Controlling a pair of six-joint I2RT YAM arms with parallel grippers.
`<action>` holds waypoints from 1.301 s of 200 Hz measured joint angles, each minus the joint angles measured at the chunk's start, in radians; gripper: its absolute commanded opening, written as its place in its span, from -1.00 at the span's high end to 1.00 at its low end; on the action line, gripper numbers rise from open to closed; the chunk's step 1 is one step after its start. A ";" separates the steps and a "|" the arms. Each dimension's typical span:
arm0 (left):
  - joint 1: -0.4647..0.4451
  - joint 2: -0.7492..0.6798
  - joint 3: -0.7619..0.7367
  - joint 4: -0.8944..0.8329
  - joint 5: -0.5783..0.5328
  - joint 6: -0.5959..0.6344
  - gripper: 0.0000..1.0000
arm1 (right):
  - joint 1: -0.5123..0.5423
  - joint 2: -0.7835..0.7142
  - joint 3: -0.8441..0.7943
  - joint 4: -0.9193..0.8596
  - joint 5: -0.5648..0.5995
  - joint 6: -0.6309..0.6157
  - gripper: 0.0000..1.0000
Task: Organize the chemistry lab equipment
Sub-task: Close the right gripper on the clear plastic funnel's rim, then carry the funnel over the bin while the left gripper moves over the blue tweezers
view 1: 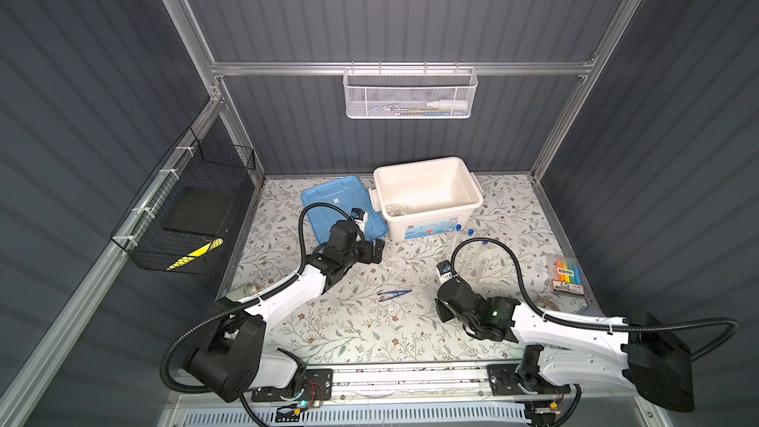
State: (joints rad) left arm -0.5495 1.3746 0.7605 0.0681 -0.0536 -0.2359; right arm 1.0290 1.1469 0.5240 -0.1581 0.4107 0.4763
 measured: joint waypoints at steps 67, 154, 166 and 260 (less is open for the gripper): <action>-0.021 -0.024 -0.058 -0.021 -0.026 0.007 -0.99 | -0.058 -0.019 0.140 0.007 -0.092 -0.090 0.85; -0.097 -0.038 -0.076 -0.031 -0.058 0.026 -0.99 | -0.271 -0.035 0.380 -0.016 -0.259 -0.210 0.80; -0.119 -0.038 -0.077 -0.031 -0.060 0.034 -0.99 | -0.303 -0.022 0.419 -0.028 -0.281 -0.227 0.80; -0.183 0.016 -0.077 -0.113 0.018 0.090 -0.99 | -0.698 0.260 0.766 -0.142 -0.557 -0.311 0.76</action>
State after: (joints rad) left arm -0.7330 1.3907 0.6834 -0.0452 -0.0360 -0.1455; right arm 0.3309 1.4067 1.2900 -0.3000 -0.1459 0.1650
